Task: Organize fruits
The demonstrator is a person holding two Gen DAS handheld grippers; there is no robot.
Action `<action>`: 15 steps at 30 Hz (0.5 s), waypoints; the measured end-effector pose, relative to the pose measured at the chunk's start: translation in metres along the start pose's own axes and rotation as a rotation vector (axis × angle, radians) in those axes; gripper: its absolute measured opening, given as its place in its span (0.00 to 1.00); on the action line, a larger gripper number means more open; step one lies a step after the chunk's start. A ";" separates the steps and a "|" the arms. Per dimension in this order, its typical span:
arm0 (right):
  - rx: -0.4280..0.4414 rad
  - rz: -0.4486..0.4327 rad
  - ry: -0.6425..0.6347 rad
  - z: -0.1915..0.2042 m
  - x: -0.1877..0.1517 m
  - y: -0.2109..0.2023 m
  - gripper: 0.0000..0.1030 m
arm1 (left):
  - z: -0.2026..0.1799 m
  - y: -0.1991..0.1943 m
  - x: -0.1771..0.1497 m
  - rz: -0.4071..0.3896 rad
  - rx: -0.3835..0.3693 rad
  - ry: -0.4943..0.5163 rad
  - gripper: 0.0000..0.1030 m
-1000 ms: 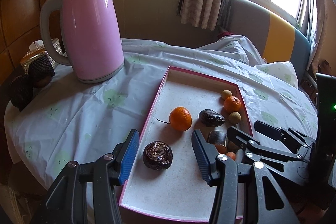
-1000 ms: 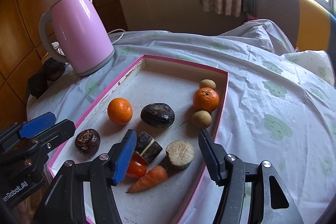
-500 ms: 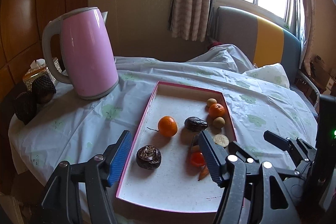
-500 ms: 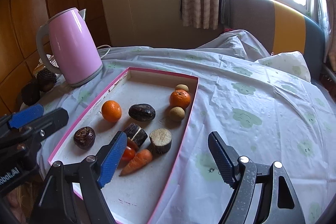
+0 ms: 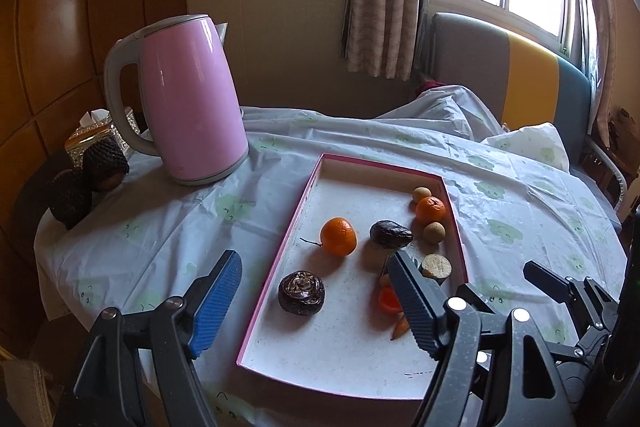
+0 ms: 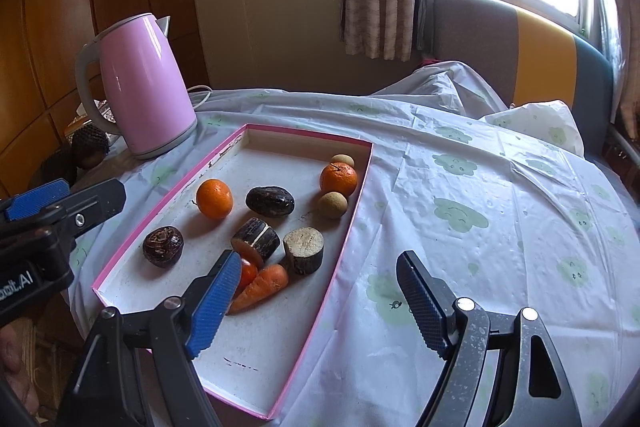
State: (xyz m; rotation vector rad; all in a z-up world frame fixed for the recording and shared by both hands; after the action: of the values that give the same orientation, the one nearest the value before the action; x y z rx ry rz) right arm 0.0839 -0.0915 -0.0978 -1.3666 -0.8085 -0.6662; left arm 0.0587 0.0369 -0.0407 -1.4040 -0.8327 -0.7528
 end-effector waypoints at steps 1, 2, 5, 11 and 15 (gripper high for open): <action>0.000 -0.002 -0.003 0.001 0.000 0.000 0.78 | 0.000 0.000 0.000 0.001 0.000 -0.001 0.75; 0.000 -0.003 -0.006 0.001 0.000 -0.001 0.78 | 0.001 -0.001 0.000 0.001 -0.001 -0.003 0.75; -0.001 -0.007 -0.012 0.002 0.001 -0.001 0.78 | 0.001 -0.001 0.001 -0.005 0.001 -0.004 0.75; -0.001 -0.009 -0.018 0.004 0.001 -0.002 0.78 | 0.002 -0.002 0.000 -0.010 0.006 0.000 0.75; -0.001 -0.010 -0.018 0.004 0.002 -0.001 0.78 | 0.003 -0.002 0.000 -0.009 0.007 -0.002 0.75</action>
State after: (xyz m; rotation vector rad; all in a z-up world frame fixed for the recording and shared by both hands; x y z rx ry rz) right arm 0.0830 -0.0873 -0.0956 -1.3723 -0.8295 -0.6631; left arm 0.0571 0.0399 -0.0395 -1.3961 -0.8428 -0.7553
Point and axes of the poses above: each gripper's, at about its wrist camera, not at the fingertips, and y roughly the way its jaws point, z to its left, x to its top, the point moved 9 cm from there along y, roughly the way its jaws point, and after that the axes turned 9 degrees about -z, right-handed, at the moved point
